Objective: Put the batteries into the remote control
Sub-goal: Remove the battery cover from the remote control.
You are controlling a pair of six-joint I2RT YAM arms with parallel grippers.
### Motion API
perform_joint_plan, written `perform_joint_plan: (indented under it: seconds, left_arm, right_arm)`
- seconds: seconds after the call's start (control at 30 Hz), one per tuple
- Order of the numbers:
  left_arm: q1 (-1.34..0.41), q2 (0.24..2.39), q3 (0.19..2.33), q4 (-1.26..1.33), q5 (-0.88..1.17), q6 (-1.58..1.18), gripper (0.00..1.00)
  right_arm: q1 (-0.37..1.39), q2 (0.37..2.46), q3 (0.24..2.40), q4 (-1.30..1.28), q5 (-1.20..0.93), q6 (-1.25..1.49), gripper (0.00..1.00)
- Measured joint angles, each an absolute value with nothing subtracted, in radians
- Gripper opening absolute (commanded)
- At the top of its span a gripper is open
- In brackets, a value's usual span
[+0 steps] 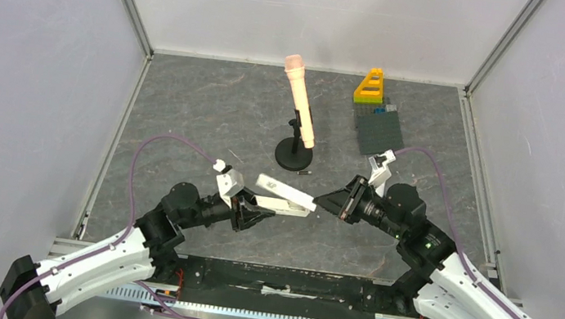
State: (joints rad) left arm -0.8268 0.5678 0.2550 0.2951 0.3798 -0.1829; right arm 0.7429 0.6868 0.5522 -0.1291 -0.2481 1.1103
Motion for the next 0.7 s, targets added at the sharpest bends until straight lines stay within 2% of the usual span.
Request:
perform_joint_plan:
  seconds: [0.4,0.47,0.5,0.63,0.7]
  left_arm:
    - [-0.827,0.484,0.156,0.273,0.162,-0.231,0.02]
    - [-0.827,0.473,0.156,0.271,0.158,-0.235,0.02]
    - [-0.827,0.471,0.156,0.271,0.159,-0.235,0.02]
    - [-0.827,0.479,0.156,0.273,0.175,-0.235,0.02]
    - [-0.827,0.500,0.157,0.281,0.211,-0.235,0.02]
  right_arm:
    - [0.715,0.695,0.372,-0.124,-0.044,1.055,0.00]
    - [0.713,0.695,0.352,-0.135,-0.028,1.037,0.10]
    - [0.713,0.695,0.348,-0.141,-0.025,1.031,0.18]
    - [0.710,0.700,0.348,-0.152,-0.039,0.978,0.58]
    - [0.709,0.708,0.359,-0.160,-0.070,0.944,0.71]
